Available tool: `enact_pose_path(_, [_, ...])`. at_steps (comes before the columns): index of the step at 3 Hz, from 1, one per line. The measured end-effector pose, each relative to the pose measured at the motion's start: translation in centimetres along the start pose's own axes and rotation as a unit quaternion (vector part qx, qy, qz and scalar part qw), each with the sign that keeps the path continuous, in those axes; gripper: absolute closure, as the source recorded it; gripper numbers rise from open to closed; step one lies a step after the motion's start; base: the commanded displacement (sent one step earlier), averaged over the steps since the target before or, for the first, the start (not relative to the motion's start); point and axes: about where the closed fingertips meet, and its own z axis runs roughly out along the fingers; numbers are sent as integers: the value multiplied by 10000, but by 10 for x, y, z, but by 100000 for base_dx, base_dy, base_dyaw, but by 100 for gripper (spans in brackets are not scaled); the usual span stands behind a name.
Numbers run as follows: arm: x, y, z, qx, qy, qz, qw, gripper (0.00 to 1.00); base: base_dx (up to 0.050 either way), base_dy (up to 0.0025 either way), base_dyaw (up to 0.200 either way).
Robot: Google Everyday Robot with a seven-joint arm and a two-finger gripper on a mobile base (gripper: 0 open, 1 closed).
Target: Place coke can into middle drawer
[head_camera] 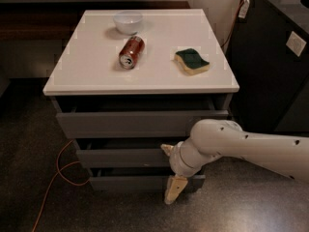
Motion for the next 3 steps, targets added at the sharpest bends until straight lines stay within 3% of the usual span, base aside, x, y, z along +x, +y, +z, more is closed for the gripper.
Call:
enact_pose_path(1, [0,0,22,-94,139,-185,9997,0,0,0,0])
enact_pose_path(2, [20,-14,56,-23,397,-155,9991,0,0,0,0])
enact_pose_path(3, [20,-14,56,-24,397,-153,9991,0,0,0,0])
